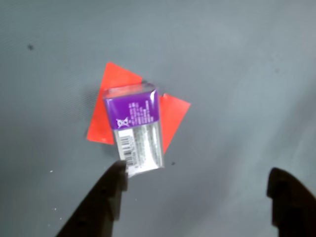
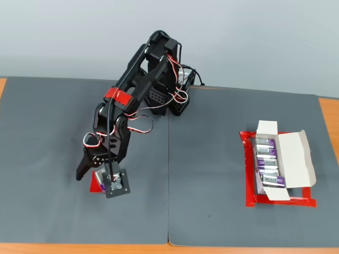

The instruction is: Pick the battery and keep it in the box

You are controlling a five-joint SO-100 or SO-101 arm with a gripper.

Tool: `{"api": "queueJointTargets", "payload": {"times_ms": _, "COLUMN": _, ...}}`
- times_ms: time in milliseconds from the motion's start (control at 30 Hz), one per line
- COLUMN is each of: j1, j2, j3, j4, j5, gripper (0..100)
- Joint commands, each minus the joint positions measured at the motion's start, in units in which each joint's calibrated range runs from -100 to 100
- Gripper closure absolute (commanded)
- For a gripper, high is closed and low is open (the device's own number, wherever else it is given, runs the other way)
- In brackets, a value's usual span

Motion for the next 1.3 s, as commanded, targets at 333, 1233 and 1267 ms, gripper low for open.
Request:
{"api": "queueJointTargets", "payload": {"times_ms": 333, "j1": -1.8, "j2": 3.1, "j3": -2.7, "j4": -0.5, "j5": -0.1, "gripper": 68}}
{"api": "queueJointTargets", "payload": {"times_ms": 1233, "j1": -2.1, "j2": 9.6, "j3": -2.4, "j4": -3.7, "j5": 0.2, "gripper": 68}}
{"api": "queueJointTargets", "payload": {"times_ms": 1267, "j1": -2.1, "j2": 9.8, "j3": -2.5, "j4": -3.7, "j5": 0.2, "gripper": 68}}
